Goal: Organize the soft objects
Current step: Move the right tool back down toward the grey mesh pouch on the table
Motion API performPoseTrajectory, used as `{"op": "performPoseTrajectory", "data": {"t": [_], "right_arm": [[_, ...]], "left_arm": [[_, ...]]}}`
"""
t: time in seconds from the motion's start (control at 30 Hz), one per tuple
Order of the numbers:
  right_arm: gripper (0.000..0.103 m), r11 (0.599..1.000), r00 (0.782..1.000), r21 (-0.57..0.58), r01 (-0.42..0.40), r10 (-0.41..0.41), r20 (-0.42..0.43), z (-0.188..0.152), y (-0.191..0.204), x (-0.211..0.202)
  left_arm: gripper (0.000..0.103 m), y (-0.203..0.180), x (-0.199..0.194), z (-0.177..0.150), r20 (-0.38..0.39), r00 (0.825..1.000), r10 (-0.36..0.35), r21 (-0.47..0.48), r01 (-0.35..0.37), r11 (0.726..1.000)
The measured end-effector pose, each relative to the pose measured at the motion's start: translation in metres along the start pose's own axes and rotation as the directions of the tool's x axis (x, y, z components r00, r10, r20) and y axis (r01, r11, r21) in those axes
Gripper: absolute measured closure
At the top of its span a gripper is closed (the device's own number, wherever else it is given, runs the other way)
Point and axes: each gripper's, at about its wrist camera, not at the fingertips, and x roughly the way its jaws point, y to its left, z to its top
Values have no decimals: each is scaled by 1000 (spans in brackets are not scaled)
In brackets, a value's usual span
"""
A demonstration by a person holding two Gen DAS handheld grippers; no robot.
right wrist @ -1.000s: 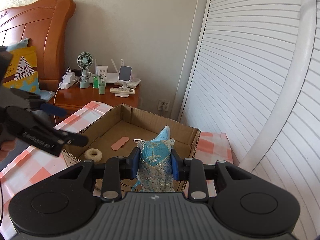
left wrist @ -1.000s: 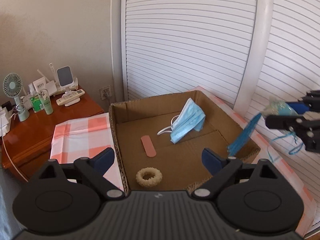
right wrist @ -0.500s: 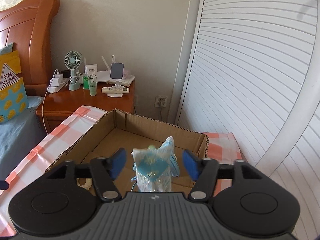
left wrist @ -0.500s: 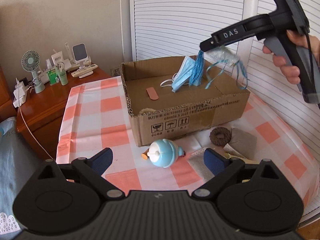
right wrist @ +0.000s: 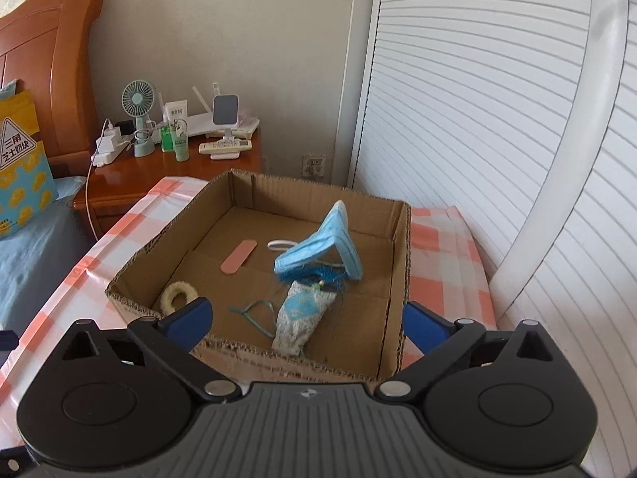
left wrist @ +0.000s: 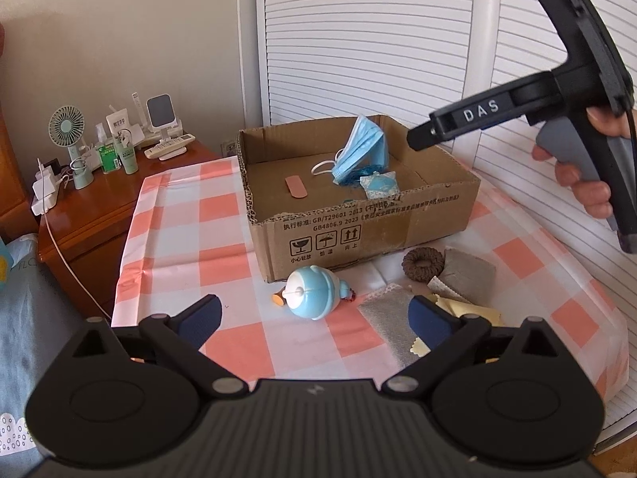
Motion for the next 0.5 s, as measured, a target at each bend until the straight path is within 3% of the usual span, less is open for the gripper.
{"op": "performPoseTrajectory", "data": {"t": [0.2, 0.5], "right_arm": [[0, 1000, 991, 31, 7, -3, -136, -37, 4, 9], [0, 988, 954, 154, 34, 14, -301, -71, 1, 42]], "left_arm": [[3, -1, -6, -8, -2, 1000, 4, -5, -4, 1000], [3, -2, -12, -18, -12, 1000, -2, -11, 2, 1000]]}}
